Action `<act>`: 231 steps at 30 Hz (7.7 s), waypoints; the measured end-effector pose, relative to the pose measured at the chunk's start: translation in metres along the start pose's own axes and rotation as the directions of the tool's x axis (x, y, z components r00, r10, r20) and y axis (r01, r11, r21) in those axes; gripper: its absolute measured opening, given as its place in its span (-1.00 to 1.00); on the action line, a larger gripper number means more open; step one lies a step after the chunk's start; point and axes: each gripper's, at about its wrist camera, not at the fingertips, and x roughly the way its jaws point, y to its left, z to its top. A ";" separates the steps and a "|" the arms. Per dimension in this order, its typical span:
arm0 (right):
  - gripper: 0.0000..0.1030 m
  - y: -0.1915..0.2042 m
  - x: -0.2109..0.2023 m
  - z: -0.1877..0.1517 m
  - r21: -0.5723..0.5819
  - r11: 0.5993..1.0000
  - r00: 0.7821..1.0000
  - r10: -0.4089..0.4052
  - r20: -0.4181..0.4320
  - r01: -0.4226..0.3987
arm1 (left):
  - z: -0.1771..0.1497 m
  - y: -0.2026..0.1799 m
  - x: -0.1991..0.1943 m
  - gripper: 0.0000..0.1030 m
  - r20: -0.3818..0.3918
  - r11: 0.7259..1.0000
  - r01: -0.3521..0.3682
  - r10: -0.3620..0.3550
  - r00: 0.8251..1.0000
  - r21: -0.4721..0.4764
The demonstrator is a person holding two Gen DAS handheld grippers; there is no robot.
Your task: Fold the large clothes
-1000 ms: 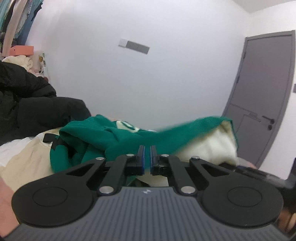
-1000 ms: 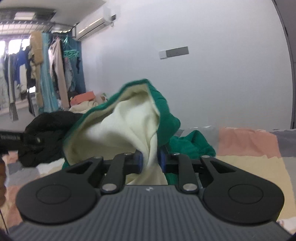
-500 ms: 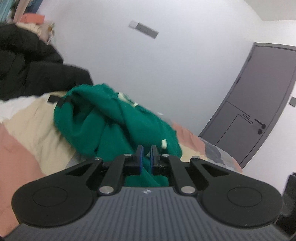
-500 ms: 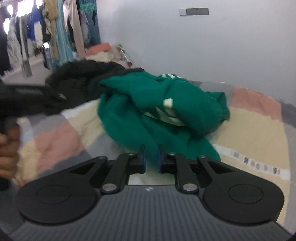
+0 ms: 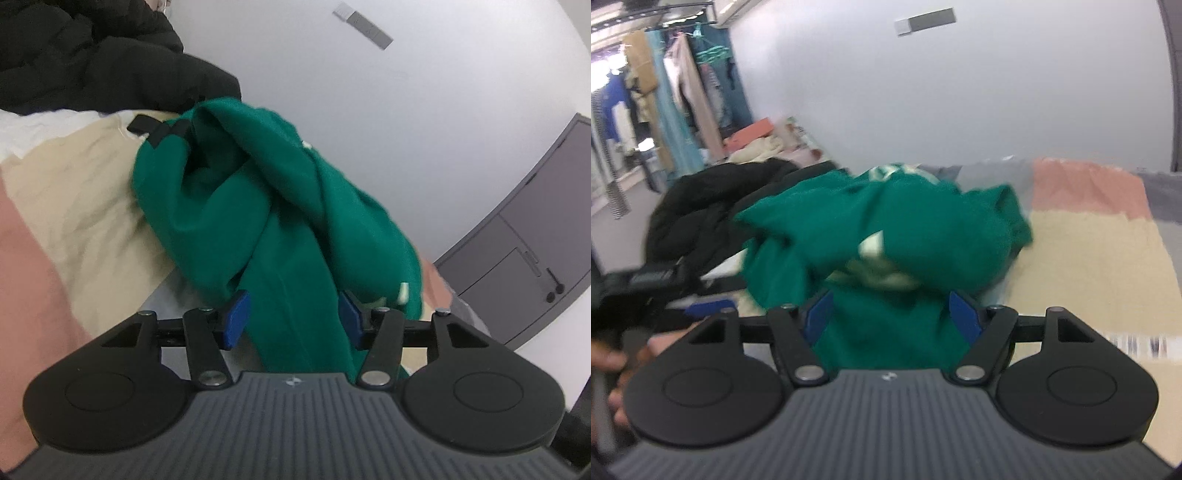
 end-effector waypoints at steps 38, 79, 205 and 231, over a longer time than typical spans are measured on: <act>-0.72 -0.162 0.035 -0.005 0.564 0.738 0.879 -0.475 0.045 0.370 | -0.016 -0.003 0.033 0.32 0.027 0.989 0.018 -0.022 0.999 0.149; -0.60 -0.120 0.024 0.046 0.144 0.963 0.936 -0.256 0.241 0.226 | -0.022 -0.220 0.130 -0.83 0.120 0.432 -0.121 0.030 0.992 0.894; 0.20 -0.058 -0.023 0.023 0.226 0.972 0.984 -0.097 0.149 0.062 | 0.040 0.007 -0.083 0.37 0.295 0.994 -0.102 0.085 0.952 0.042; -0.72 -0.024 0.077 -0.011 0.039 0.999 0.990 0.037 -0.140 -0.032 | -0.010 -0.016 0.020 -0.63 0.020 0.945 -0.186 0.188 0.982 0.268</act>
